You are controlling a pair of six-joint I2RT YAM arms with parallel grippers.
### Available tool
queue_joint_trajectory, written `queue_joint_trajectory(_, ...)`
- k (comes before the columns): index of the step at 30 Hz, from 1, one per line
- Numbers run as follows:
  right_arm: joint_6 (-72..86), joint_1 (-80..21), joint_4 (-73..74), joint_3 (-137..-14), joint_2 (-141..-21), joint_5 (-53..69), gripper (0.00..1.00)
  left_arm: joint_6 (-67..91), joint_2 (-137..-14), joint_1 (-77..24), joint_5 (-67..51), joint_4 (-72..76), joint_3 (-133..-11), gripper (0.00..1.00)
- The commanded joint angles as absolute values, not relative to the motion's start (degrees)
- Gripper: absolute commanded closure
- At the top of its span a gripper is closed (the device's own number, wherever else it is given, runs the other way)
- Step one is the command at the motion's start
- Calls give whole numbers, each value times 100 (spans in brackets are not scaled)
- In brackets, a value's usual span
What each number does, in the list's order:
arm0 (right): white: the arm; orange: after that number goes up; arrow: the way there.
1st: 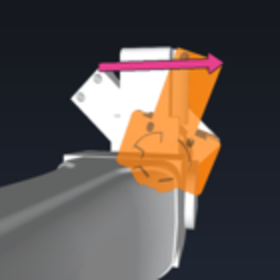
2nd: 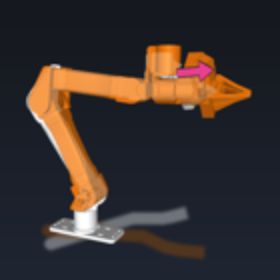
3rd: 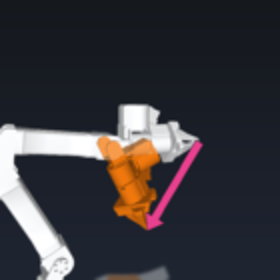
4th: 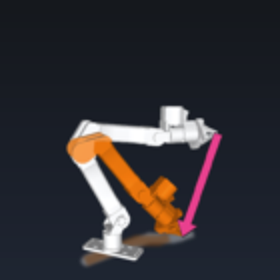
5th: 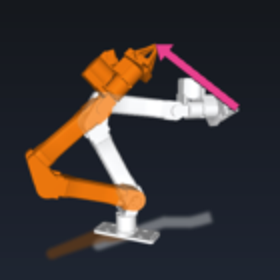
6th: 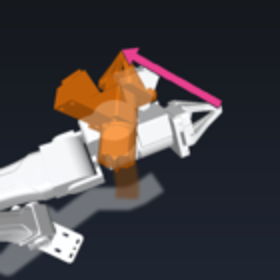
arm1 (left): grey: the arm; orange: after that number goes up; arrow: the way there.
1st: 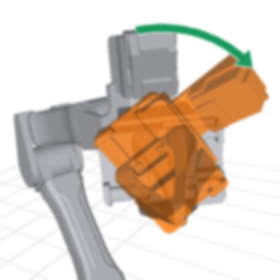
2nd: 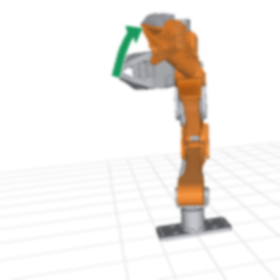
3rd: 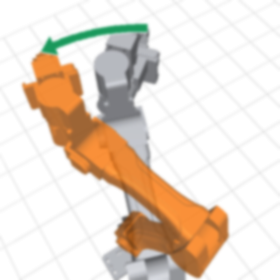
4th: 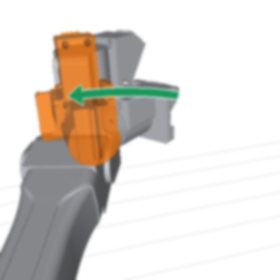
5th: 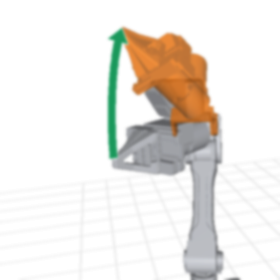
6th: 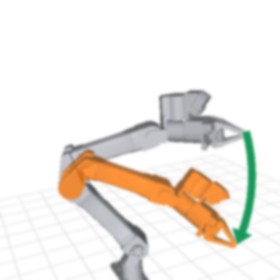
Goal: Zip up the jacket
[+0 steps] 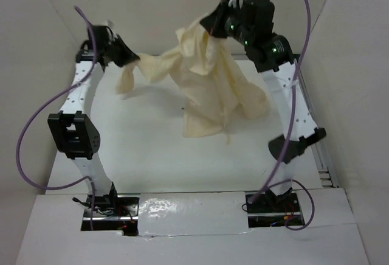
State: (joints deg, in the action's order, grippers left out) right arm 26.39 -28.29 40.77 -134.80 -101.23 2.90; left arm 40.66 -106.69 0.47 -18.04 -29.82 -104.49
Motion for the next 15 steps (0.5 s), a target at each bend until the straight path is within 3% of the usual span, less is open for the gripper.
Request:
queue_joint_trajectory(1,1952,-2488,4352,-15706,-10854,1649,100,3718,-10451,728,-1968,-3709,-11907,100)
queue_joint_trajectory(4,2110,-2128,3211,-13693,-9637,2170,100,3534,-9907,1124,-2127,-3402,-11866,100)
queue_joint_trajectory(5,2040,-2066,2903,-12040,-9285,2388,100,3446,-9714,1212,-2083,-3340,-11709,100)
queue_joint_trajectory(8,1811,-2004,2137,-9408,-8062,2243,93,3235,-9028,1169,-1934,-2945,-10576,100)
queue_joint_trajectory(10,1854,-2030,1969,-7885,-7448,1689,78,3278,-8536,1099,-2030,-2604,-9453,100)
queue_joint_trajectory(11,1941,-2039,1977,-7475,-7270,1479,77,3287,-8343,986,-2117,-2454,-9039,100)
queue_joint_trajectory(14,2424,-2030,2153,-6094,-6804,688,57,3454,-7587,652,-2180,-1735,-7282,100)
queue_joint_trajectory(15,2556,-2030,2327,-5839,-6603,529,40,3489,-7246,555,-2154,-1618,-6546,100)
